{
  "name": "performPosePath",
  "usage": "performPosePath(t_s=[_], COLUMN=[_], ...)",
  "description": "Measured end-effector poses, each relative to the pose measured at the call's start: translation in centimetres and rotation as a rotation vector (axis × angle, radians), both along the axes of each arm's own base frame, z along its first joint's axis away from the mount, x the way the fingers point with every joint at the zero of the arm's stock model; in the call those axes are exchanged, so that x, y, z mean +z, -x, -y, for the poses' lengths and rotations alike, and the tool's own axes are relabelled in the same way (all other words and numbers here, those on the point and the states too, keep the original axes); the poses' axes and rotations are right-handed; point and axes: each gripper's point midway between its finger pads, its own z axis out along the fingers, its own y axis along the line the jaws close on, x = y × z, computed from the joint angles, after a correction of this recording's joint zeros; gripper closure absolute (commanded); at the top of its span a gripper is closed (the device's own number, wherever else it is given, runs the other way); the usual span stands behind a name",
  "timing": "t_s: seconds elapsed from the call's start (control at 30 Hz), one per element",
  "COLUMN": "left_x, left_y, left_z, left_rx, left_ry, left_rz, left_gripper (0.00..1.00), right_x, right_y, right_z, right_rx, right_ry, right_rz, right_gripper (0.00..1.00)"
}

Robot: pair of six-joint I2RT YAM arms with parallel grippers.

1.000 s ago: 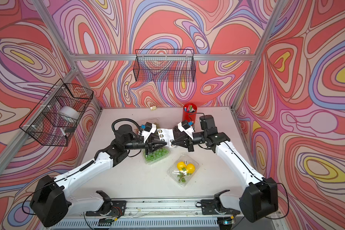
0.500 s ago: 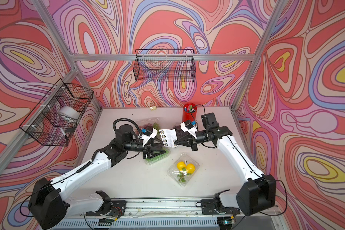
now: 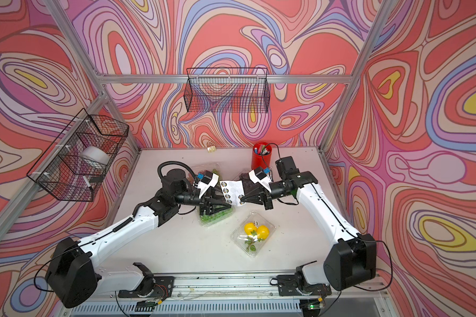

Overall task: Label fruit boxes
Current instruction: Adjust the label sticker.

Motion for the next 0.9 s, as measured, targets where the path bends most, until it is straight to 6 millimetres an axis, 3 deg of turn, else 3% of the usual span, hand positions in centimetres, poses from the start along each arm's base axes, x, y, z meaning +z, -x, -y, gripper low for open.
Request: performPosePath(t_s=[0.4, 0.67, 0.9], left_x=[0.3, 0.6, 0.9], left_y=[-0.5, -0.9, -0.8], left_z=[0.7, 1.3, 1.4], left_rx=[-0.023, -0.031, -0.034], left_ry=[0.030, 0.045, 0.053], left_rz=[-0.014, -0.012, -0.010], left_gripper=[0.67, 0.85, 0.87], right_x=[-0.2, -0.2, -0.2], right_y=[-0.2, -0.2, -0.2], right_z=[0.0, 0.0, 0.0], right_rx=[0.001, 0.001, 0.002], right_ry=[0.002, 0.002, 0.002], right_rz=[-0.007, -0.004, -0.005], right_gripper=[1.00, 1.00, 1.00])
